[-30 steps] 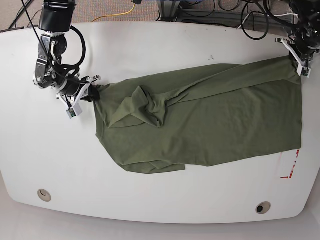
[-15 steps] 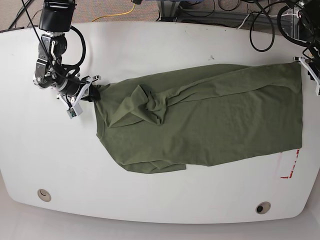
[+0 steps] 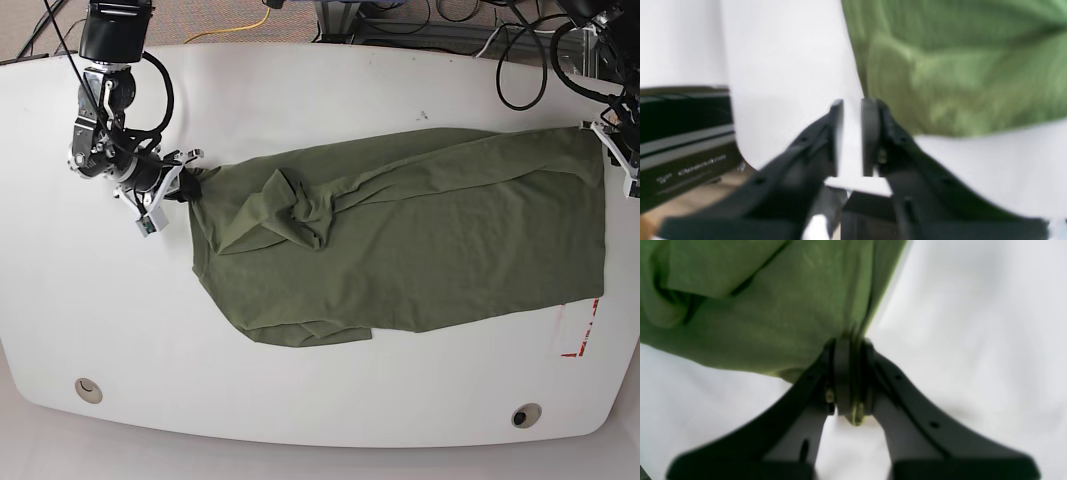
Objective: Layout the t-shirt on the table in an organized manner, then fold the t-shirt properly
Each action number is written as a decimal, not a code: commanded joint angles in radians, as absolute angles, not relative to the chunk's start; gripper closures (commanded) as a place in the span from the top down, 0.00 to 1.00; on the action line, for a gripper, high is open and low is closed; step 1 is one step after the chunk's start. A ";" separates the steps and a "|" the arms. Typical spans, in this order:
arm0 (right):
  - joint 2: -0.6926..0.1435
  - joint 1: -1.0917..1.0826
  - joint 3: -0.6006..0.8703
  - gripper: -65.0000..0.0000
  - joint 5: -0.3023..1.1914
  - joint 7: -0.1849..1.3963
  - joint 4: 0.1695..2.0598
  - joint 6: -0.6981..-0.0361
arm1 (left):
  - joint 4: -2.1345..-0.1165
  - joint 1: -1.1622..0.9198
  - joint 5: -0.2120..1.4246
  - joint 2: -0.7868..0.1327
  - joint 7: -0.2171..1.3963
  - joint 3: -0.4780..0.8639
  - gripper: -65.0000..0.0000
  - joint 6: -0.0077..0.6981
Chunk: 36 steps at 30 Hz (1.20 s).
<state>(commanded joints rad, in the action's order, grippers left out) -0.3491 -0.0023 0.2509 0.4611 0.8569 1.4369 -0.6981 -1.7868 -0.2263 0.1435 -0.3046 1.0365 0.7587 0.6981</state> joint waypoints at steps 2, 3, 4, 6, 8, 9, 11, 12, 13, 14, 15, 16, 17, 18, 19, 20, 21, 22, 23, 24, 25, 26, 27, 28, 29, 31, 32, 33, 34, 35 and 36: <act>-0.348 -0.002 0.251 0.12 0.458 0.857 1.446 -0.698 | -1.782 -0.228 0.143 -0.302 1.036 0.762 0.41 0.698; -0.348 -0.002 0.251 0.16 0.458 0.857 1.455 -0.698 | -1.782 -0.229 0.143 -0.302 1.036 0.762 0.48 0.698; -0.348 0.001 0.251 0.21 0.458 0.857 1.468 -0.698 | -1.782 -0.229 0.143 -0.300 1.036 0.763 0.54 0.698; -0.348 0.004 0.251 0.31 0.458 0.863 1.497 -0.698 | -1.782 -0.229 0.143 -0.300 1.036 0.763 0.61 0.698; -0.348 0.005 0.251 0.42 0.458 0.878 1.524 -0.698 | -1.785 -0.229 0.143 -0.300 1.036 0.763 0.63 0.698; -0.348 0.005 0.251 0.48 0.458 0.888 1.541 -0.698 | -1.785 -0.229 0.145 -0.300 1.036 0.763 0.63 0.698; -0.348 0.005 0.251 0.57 0.458 0.903 1.572 -0.698 | -1.787 -0.229 0.145 -0.300 1.036 0.763 0.62 0.698; -0.348 0.005 0.251 0.60 0.458 0.909 1.586 -0.698 | -1.788 -0.229 0.145 -0.300 1.036 0.763 0.62 0.698; -0.348 0.005 0.251 0.65 0.458 0.918 1.606 -0.698 | -1.788 -0.229 0.145 -0.300 1.036 0.763 0.62 0.698; -0.348 0.005 0.252 0.68 0.458 0.929 1.621 -0.698 | -1.788 -0.229 0.145 -0.302 1.036 0.763 0.62 0.698; -0.348 0.005 0.252 0.69 0.458 0.938 1.630 -0.698 | -1.788 -0.229 0.145 -0.303 1.035 0.763 0.62 0.698; -0.348 0.004 0.252 0.69 0.458 0.949 1.639 -0.698 | -1.788 -0.228 0.145 -0.305 1.035 0.763 0.62 0.698; -0.346 0.002 0.252 0.68 0.458 0.954 1.644 -0.698 | -1.788 -0.226 0.145 -0.305 1.033 0.763 0.62 0.698; -0.346 0.001 0.252 0.68 0.458 0.954 1.644 -0.698 | -1.788 -0.226 0.145 -0.305 1.032 0.763 0.62 0.698; -0.346 0.001 0.252 0.67 0.458 0.954 1.644 -0.698 | -1.788 -0.226 0.145 -0.303 1.020 0.763 0.62 0.698; -0.346 0.001 0.252 0.66 0.458 0.954 1.643 -0.698 | -1.787 -0.226 0.143 -0.303 1.012 0.763 0.62 0.698; -0.346 -0.001 0.252 0.66 0.458 0.954 1.641 -0.698 | -1.785 -0.228 0.143 -0.303 1.001 0.763 0.62 0.698; -0.346 -0.001 0.252 0.66 0.458 0.952 1.638 -0.698 | -1.784 -0.229 0.143 -0.303 0.992 0.763 0.62 0.698; -0.346 -0.001 0.252 0.66 0.458 0.951 1.630 -0.698 | -1.781 -0.229 0.142 -0.303 0.981 0.763 0.62 0.698; -0.346 -0.001 0.252 0.66 0.458 0.951 1.618 -0.698 | -1.778 -0.229 0.142 -0.302 0.972 0.763 0.62 0.698; -0.346 -0.001 0.252 0.66 0.458 0.951 1.606 -0.698 | -1.770 -0.232 0.142 -0.302 0.964 0.763 0.62 0.698; -0.346 -0.001 0.252 0.66 0.458 0.949 1.595 -0.698 | -1.761 -0.236 0.142 -0.302 0.960 0.763 0.62 0.698; -0.346 -0.001 0.254 0.66 0.458 0.946 1.581 -0.698 | -1.745 -0.237 0.142 -0.302 0.954 0.763 0.62 0.698; -0.346 -0.001 0.263 0.66 0.458 0.937 1.563 -0.698 | -1.725 -0.239 0.142 -0.302 0.944 0.763 0.62 0.698; -0.346 -0.001 0.271 0.66 0.458 0.929 1.552 -0.698 | -1.712 -0.239 0.142 -0.303 0.935 0.763 0.62 0.698; -0.346 0.002 0.285 0.66 0.458 0.914 1.531 -0.698 | -1.681 -0.239 0.142 -0.305 0.918 0.763 0.62 0.698; -0.346 0.002 0.289 0.66 0.458 0.903 1.509 -0.698 | -1.656 -0.239 0.142 -0.305 0.906 0.763 0.62 0.698; -0.346 0.002 0.291 0.66 0.458 0.895 1.494 -0.698 | -1.641 -0.239 0.143 -0.305 0.898 0.763 0.62 0.698; -0.346 0.002 0.291 0.66 0.458 0.892 1.484 -0.698 | -1.635 -0.239 0.143 -0.305 0.894 0.763 0.62 0.698; -0.351 0.001 0.291 0.66 0.458 0.886 1.461 -0.698 | -1.620 -0.240 0.143 -0.305 0.880 0.763 0.62 0.698; -0.351 0.001 0.291 0.66 0.458 0.881 1.445 -0.698 | -1.613 -0.240 0.143 -0.305 0.868 0.763 0.62 0.698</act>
<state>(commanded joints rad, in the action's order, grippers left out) -0.3506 0.0008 0.2908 0.4580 0.8815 1.4446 -0.6981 -1.6134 -0.2401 0.1435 -0.3046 0.8677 0.7633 0.6981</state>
